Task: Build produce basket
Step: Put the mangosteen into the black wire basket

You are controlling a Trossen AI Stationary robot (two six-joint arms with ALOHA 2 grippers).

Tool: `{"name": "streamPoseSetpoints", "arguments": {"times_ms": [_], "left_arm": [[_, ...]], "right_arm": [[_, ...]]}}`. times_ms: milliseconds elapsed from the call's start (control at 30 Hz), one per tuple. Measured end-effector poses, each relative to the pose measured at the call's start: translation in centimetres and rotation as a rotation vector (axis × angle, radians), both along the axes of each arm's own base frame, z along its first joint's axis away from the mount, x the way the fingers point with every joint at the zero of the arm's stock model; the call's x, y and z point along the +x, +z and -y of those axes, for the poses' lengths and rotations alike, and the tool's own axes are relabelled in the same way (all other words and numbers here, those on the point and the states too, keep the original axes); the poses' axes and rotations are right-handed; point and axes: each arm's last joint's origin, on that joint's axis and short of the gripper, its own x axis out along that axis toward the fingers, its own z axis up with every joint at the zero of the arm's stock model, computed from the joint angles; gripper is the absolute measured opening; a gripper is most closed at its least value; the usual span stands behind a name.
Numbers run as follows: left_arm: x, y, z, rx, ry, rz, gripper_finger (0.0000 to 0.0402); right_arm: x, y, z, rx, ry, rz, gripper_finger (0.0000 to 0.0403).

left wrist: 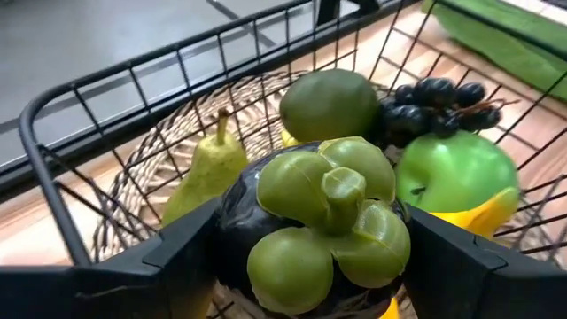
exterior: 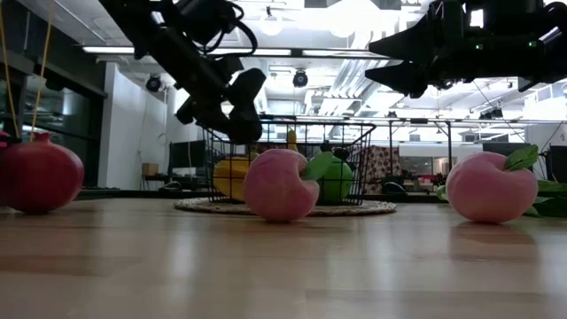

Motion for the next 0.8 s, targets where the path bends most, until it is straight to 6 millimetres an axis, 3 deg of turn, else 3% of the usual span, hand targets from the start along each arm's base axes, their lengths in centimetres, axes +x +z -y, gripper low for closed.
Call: {"name": "streamPoseSetpoints", "arguments": {"times_ms": [600,800], "left_arm": [[0.58,0.83,-0.12,0.083,-0.051,0.034,0.0277],[0.57,0.84,-0.13,0.102,-0.061,0.011,0.0306]], "right_arm": [[0.00,0.00,0.00,0.000,0.000,0.000,0.0392],[0.00,0.00,0.00,0.000,0.000,0.000,0.0392]]}}
